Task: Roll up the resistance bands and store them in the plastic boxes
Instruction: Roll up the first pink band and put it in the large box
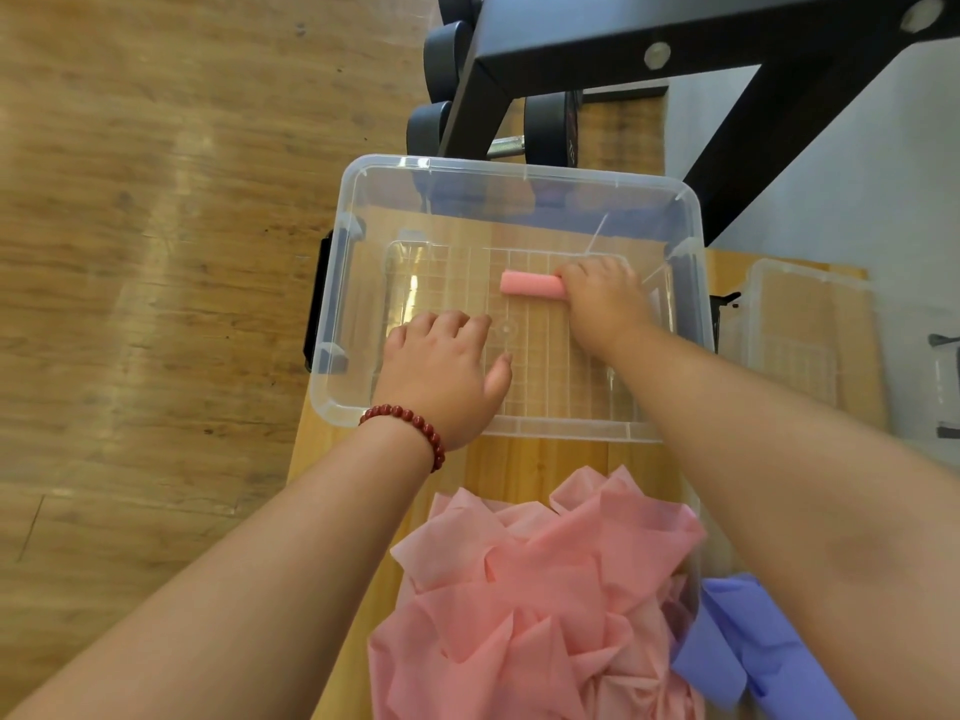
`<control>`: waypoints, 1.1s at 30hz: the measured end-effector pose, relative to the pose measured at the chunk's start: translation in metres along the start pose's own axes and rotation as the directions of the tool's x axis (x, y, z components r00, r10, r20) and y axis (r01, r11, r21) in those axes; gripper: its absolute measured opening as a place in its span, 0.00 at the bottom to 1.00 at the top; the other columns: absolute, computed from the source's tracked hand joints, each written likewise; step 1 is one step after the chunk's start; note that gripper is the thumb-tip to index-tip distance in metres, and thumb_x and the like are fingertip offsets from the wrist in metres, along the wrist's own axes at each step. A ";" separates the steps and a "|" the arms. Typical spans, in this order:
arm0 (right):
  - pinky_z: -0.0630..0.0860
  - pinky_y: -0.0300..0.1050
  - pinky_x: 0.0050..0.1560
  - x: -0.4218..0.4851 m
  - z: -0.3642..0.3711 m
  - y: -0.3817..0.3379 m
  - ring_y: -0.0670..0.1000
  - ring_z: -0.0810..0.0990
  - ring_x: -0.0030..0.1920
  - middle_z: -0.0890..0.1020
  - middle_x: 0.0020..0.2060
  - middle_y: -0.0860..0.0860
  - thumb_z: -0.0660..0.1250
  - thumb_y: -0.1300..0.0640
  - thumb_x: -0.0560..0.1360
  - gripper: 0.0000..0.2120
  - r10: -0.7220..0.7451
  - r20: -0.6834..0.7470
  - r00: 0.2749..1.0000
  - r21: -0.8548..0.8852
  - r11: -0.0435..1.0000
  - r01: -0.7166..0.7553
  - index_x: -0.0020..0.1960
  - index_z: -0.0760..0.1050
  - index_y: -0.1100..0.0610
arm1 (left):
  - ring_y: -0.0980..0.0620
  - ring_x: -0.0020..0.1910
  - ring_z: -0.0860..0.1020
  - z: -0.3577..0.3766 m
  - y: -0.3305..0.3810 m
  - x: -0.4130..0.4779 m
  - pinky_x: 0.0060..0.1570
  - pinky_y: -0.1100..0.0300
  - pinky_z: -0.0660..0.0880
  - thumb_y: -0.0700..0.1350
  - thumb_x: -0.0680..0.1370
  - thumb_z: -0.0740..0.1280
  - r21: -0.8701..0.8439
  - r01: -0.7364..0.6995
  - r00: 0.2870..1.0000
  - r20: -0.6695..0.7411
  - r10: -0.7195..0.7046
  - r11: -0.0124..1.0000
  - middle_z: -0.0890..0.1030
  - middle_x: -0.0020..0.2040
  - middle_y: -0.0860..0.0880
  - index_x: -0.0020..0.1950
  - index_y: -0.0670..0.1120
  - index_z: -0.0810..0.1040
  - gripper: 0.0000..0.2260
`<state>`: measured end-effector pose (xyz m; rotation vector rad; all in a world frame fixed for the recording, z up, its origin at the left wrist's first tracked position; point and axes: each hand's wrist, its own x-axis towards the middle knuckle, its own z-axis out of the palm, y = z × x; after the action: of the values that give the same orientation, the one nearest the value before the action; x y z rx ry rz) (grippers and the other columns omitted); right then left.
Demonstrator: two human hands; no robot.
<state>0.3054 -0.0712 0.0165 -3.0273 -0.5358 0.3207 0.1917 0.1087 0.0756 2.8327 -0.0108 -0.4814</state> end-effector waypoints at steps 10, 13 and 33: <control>0.68 0.54 0.63 0.012 -0.001 -0.002 0.60 0.73 0.61 0.74 0.61 0.59 0.61 0.60 0.80 0.16 0.002 -0.051 0.999 -0.107 0.994 -0.008 0.67 0.71 0.60 | 0.48 0.72 0.64 0.002 0.000 0.001 0.70 0.48 0.58 0.59 0.81 0.51 -0.025 0.005 1.000 -0.004 -0.006 1.000 0.69 0.72 0.51 0.76 0.52 0.62 0.24; 0.67 0.54 0.64 0.015 0.001 -0.003 0.60 0.72 0.62 0.74 0.61 0.59 0.62 0.60 0.80 0.16 -0.009 -0.062 0.998 -0.144 0.990 0.000 0.67 0.71 0.60 | 0.48 0.72 0.63 0.002 0.000 0.001 0.71 0.48 0.58 0.58 0.81 0.52 -0.017 -0.004 1.000 -0.002 0.004 1.000 0.68 0.73 0.51 0.76 0.52 0.62 0.24; 0.69 0.56 0.61 0.019 0.002 -0.008 0.62 0.73 0.61 0.73 0.63 0.61 0.60 0.57 0.82 0.16 -0.015 -0.085 0.996 -0.152 0.988 0.002 0.67 0.69 0.61 | 0.48 0.72 0.64 0.002 0.001 0.000 0.70 0.49 0.58 0.57 0.81 0.53 -0.023 -0.006 1.000 -0.012 0.006 1.000 0.68 0.72 0.50 0.76 0.52 0.63 0.24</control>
<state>0.3201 -0.0574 0.0109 -3.1659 -0.5923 0.1545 0.1910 0.1073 0.0738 2.8123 -0.0117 -0.4598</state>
